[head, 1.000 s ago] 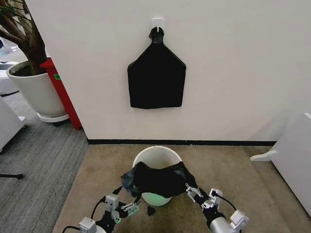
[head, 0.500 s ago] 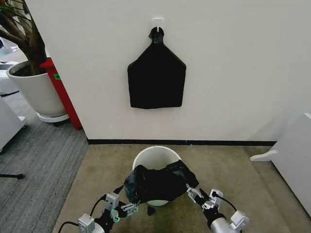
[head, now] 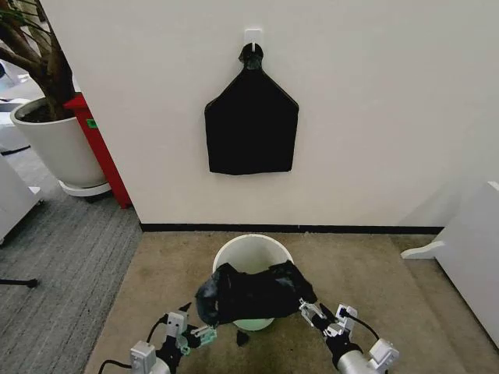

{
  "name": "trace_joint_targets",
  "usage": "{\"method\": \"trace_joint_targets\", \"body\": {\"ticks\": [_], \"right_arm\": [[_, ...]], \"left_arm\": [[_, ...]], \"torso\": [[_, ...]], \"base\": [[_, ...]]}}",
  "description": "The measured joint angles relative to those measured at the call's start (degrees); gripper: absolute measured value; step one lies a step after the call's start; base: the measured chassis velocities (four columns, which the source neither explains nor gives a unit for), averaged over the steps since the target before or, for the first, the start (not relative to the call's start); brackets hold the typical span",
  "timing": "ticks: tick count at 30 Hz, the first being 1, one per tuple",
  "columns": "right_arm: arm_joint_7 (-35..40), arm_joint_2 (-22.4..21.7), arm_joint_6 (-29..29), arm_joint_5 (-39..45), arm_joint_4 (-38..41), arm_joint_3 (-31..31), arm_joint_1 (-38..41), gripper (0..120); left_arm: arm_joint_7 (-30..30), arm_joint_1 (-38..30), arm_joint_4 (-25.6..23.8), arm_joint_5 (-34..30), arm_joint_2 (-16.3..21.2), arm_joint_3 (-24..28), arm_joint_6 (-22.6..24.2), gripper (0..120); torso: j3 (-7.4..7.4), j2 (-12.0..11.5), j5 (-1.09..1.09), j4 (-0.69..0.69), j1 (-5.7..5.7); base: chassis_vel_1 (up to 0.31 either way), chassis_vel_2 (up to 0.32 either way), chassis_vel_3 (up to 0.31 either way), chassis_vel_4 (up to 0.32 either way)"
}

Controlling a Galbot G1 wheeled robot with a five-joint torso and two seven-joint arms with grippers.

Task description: Place the garbage bag over the trash bin.

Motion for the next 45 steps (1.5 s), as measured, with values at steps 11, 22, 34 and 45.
{"method": "trace_joint_targets", "body": {"ticks": [11, 22, 34, 45], "right_arm": [[-0.34, -0.91, -0.3, 3.77, 1.31, 3.35, -1.44, 100], [-1.24, -1.26, -1.54, 11.12, 3.55, 5.68, -2.63, 100], [-6.99, -2.76, 0.16, -7.31, 1.22, 4.55, -5.23, 100], [-3.44, -0.45, 0.8, -4.83, -3.8, 3.88, -2.76, 100]], "left_arm": [[0.91, -1.32, 2.11, -0.52, 0.27, -0.98, -0.21, 100], [2.14, -3.95, 4.65, 0.57, 0.51, 0.01, -0.78, 100], [2.94, -1.9, 2.15, 2.48, 0.91, -0.74, -1.41, 100], [3.71, -3.75, 4.48, 2.95, 0.52, 0.43, -1.39, 100]], "torso": [[0.0, 0.0, 0.01, 0.0, 0.0], [0.0, 0.0, 0.0, 0.0, 0.0], [0.0, 0.0, 0.01, 0.0, 0.0], [0.0, 0.0, 0.0, 0.0, 0.0]], "base": [[0.0, 0.0, 0.0, 0.0], [0.0, 0.0, 0.0, 0.0], [0.0, 0.0, 0.0, 0.0], [0.0, 0.0, 0.0, 0.0]]}}
